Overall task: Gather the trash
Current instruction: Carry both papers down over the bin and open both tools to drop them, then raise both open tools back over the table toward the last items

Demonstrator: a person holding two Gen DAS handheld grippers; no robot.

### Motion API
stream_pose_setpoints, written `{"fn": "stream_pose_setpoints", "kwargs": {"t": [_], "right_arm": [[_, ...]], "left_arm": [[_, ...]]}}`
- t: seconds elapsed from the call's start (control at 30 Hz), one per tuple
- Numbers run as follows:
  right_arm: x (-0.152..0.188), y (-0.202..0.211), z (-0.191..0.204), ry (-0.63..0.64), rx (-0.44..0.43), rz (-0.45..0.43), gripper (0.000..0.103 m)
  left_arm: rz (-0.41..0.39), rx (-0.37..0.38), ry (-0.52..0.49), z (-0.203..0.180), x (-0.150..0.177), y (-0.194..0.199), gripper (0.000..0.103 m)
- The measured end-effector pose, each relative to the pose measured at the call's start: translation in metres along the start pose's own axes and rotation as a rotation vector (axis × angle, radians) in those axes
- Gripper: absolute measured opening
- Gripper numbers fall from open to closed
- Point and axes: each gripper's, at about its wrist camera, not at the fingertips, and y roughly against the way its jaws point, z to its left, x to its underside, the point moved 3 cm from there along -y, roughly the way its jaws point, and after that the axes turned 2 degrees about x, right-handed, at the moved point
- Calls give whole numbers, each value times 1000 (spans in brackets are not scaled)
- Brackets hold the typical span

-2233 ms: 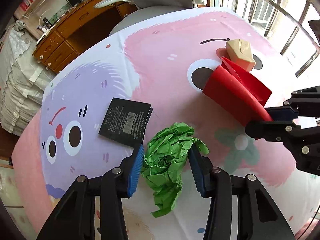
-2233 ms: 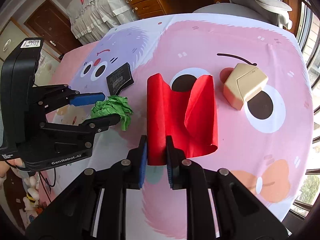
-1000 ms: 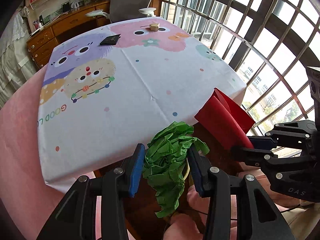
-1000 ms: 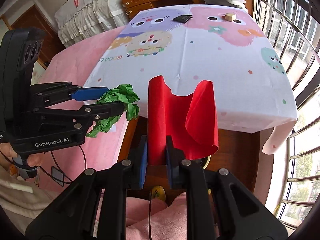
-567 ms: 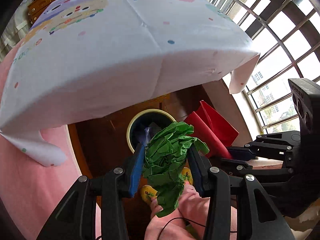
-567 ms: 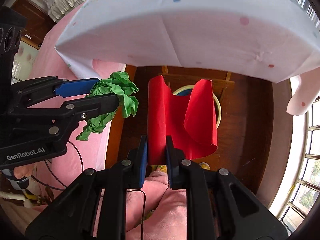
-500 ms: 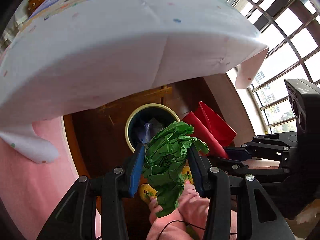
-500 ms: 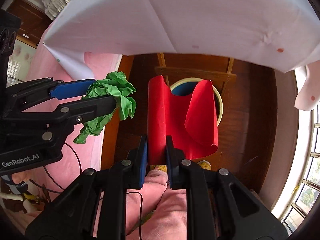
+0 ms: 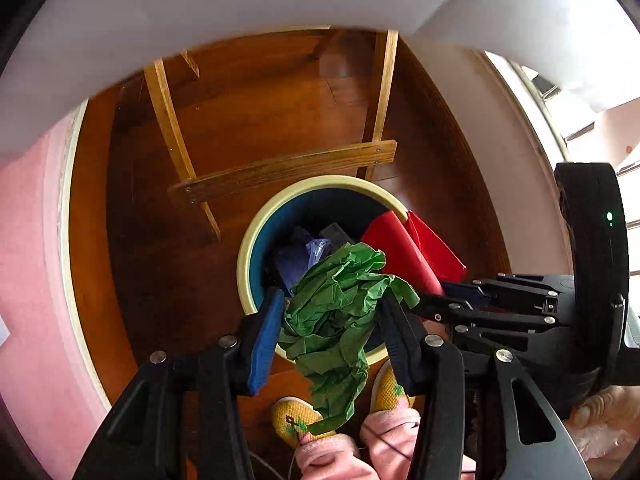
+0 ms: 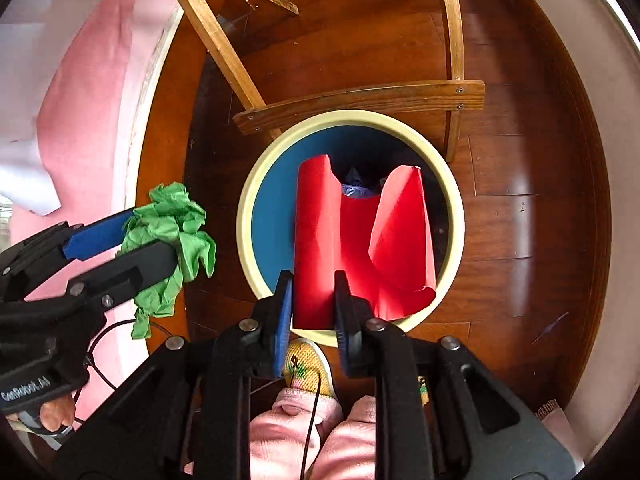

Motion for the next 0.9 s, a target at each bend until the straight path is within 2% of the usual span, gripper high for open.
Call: {"fn": "stream_pose_setpoints", "kwargs": {"t": [0.03,0.07,0.1,0.13,0.23,0.47,0.67,0.9], "right_arm": [[-2,-4,-2,-8,7,-3,26],[-6,-8,-4,-15,10,-6,40],[-7,-10,-4,-19,9,-7,49],[-9,-12,-5,-24,14,-11,52],[-8,-9,-10,-37,0,-15,52],[3,27,7,-20,-14,-25,52],[17,76,25,10,-13,-26,52],[33,165,56,10,-24,-71,52]], "left_arm": [[7,-8,-6,1,-2,-4,54],[9,-16,-10,-1,-2,-8,61],[10,-25,-16,-3,-2,-11,67],[6,-50,-20,-2,-4,-12,73],[-3,-64,-6,-1,-3,-13,84],[-23,-79,15,12,-5,12,85],[-28,-79,-26,5,-2,68,86],[-61,-21,-82,-15,16,167,87]]}}
